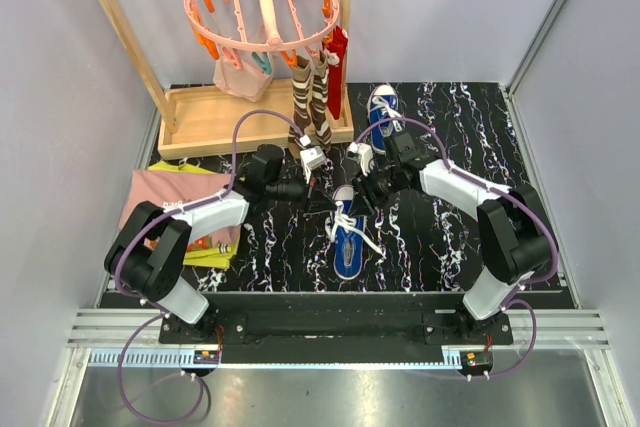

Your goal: Tie the shoes

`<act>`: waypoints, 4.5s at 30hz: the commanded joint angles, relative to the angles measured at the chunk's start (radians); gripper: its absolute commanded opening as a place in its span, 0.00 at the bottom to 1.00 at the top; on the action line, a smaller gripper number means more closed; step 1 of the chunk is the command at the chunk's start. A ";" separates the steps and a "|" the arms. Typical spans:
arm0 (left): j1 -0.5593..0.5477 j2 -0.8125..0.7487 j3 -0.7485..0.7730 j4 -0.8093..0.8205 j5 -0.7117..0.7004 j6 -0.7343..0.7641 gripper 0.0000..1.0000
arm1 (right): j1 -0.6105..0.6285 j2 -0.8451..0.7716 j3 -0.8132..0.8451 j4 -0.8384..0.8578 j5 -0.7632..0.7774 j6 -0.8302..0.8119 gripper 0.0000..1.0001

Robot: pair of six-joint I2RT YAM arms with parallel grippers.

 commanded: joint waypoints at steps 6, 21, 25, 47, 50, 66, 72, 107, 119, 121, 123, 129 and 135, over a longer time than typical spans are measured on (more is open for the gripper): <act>0.005 0.000 -0.022 0.078 0.028 -0.040 0.00 | 0.033 0.016 0.046 0.026 -0.011 -0.013 0.44; 0.041 0.011 -0.020 -0.026 -0.041 -0.085 0.00 | 0.044 -0.038 0.000 0.026 -0.013 -0.005 0.00; 0.051 0.030 -0.022 -0.072 -0.069 -0.144 0.01 | 0.044 -0.058 -0.017 0.025 -0.011 -0.002 0.00; 0.060 0.071 0.000 -0.132 -0.103 -0.197 0.20 | 0.046 -0.084 -0.037 0.023 -0.028 0.010 0.00; 0.060 -0.009 -0.031 -0.118 -0.058 -0.129 0.37 | 0.044 -0.081 -0.037 0.023 -0.030 0.009 0.00; -0.049 -0.264 -0.023 -0.379 -0.113 0.705 0.44 | 0.042 -0.048 -0.011 0.025 -0.038 0.024 0.00; -0.158 -0.189 0.007 -0.341 -0.193 0.874 0.42 | 0.041 -0.038 -0.005 0.025 -0.044 0.030 0.00; -0.230 0.029 0.162 -0.310 -0.265 0.819 0.00 | -0.011 -0.028 0.000 0.023 -0.133 0.053 0.00; -0.230 0.062 0.161 -0.224 -0.357 0.493 0.00 | -0.017 -0.032 -0.006 0.026 -0.137 0.070 0.00; -0.229 0.062 0.159 -0.225 -0.348 0.420 0.00 | -0.019 -0.029 -0.008 0.026 -0.140 0.073 0.00; -0.229 0.062 0.155 -0.222 -0.337 0.316 0.00 | -0.017 -0.028 -0.011 0.026 -0.140 0.076 0.00; -0.225 0.040 0.115 -0.173 -0.337 0.124 0.00 | -0.022 -0.032 -0.020 0.037 -0.140 0.087 0.00; -0.210 0.083 0.173 -0.186 -0.348 0.011 0.00 | -0.023 -0.028 -0.022 0.045 -0.146 0.105 0.00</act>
